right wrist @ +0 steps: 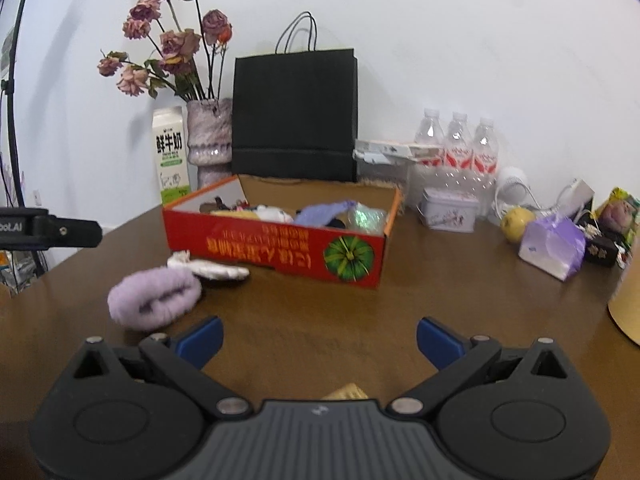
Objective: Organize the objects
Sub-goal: 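Withdraw both grippers from the box toward the towel and wooden block, then grasp the lavender towel with the left gripper while the right grasps the white bottle cap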
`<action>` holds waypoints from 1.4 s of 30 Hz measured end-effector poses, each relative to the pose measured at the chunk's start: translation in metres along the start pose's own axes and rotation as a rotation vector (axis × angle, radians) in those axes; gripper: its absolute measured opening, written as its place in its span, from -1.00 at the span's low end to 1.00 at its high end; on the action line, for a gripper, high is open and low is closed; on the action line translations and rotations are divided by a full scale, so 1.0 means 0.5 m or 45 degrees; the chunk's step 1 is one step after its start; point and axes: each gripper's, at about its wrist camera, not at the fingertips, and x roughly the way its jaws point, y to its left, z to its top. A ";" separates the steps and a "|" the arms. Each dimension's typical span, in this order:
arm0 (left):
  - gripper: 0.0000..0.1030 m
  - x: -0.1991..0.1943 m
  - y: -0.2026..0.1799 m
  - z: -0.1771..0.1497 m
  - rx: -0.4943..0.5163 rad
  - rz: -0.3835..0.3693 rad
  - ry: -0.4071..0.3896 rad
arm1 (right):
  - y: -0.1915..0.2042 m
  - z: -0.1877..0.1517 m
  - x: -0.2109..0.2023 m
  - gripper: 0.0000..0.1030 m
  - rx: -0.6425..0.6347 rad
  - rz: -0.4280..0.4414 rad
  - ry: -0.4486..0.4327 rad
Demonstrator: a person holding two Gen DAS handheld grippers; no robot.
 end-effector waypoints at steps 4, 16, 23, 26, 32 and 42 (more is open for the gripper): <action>1.00 -0.008 0.000 -0.023 0.008 0.016 0.031 | -0.020 -0.024 -0.019 1.00 -0.005 -0.011 0.024; 1.00 -0.024 0.005 -0.063 0.034 0.029 0.095 | -0.096 -0.088 -0.031 1.00 -0.040 -0.028 0.135; 1.00 -0.032 0.006 -0.074 0.041 0.038 0.110 | -0.163 -0.110 -0.006 1.00 -0.036 -0.065 0.199; 1.00 -0.032 0.006 -0.076 0.036 0.046 0.115 | -0.186 -0.109 0.017 0.92 -0.031 -0.082 0.217; 1.00 -0.025 0.005 -0.076 0.032 0.056 0.124 | -0.213 -0.090 0.075 0.66 0.030 -0.074 0.253; 1.00 -0.002 0.001 -0.080 0.027 0.069 0.145 | -0.222 -0.078 0.098 -0.24 0.089 -0.076 0.198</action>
